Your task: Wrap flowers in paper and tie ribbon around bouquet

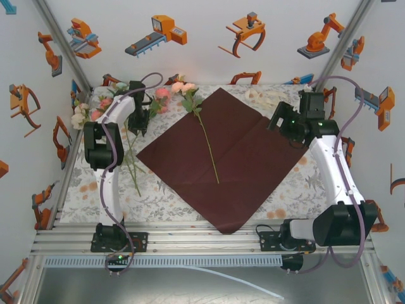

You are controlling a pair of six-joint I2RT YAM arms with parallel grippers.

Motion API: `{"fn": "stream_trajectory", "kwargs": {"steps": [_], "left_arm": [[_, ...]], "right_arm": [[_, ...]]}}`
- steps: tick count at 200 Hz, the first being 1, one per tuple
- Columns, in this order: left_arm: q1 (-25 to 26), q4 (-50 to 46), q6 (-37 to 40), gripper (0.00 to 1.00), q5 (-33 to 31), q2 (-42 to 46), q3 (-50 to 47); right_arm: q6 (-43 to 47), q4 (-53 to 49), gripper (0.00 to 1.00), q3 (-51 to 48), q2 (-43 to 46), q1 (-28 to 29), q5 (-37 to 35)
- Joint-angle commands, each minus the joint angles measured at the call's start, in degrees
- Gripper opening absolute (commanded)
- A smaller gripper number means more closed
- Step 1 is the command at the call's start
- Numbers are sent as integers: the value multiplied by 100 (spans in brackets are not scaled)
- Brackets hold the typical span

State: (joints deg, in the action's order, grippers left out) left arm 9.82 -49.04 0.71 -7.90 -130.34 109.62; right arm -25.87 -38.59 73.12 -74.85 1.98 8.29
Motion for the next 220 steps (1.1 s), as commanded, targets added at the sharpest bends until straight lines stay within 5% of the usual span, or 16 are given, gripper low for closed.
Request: {"fn": "stream_trajectory", "kwargs": {"steps": [1,92,107,128,153,194,220], "left_arm": [[-51,-236,120,36,-74,-213,178],[-156,-131,142,36,-21,-440,200],[-158,-132,156,27,74,-419,200],[-151,-141,34,0,344,-145,192],[-131,17,-301,0,841,566,177],[-134,742,-1763,0,2236,1612,380],[-48,2523,-3677,0,3307,1901,-204]], "right_arm": [[9,-129,76,-29,117,-4,-109],[118,-280,77,319,-100,-4,-31],[175,-348,76,406,-134,0,-30],[212,-362,76,491,-192,-4,-31],[177,-368,76,602,-266,0,1],[135,-284,77,617,-362,-3,49],[28,-169,76,597,-437,-2,134]]}}
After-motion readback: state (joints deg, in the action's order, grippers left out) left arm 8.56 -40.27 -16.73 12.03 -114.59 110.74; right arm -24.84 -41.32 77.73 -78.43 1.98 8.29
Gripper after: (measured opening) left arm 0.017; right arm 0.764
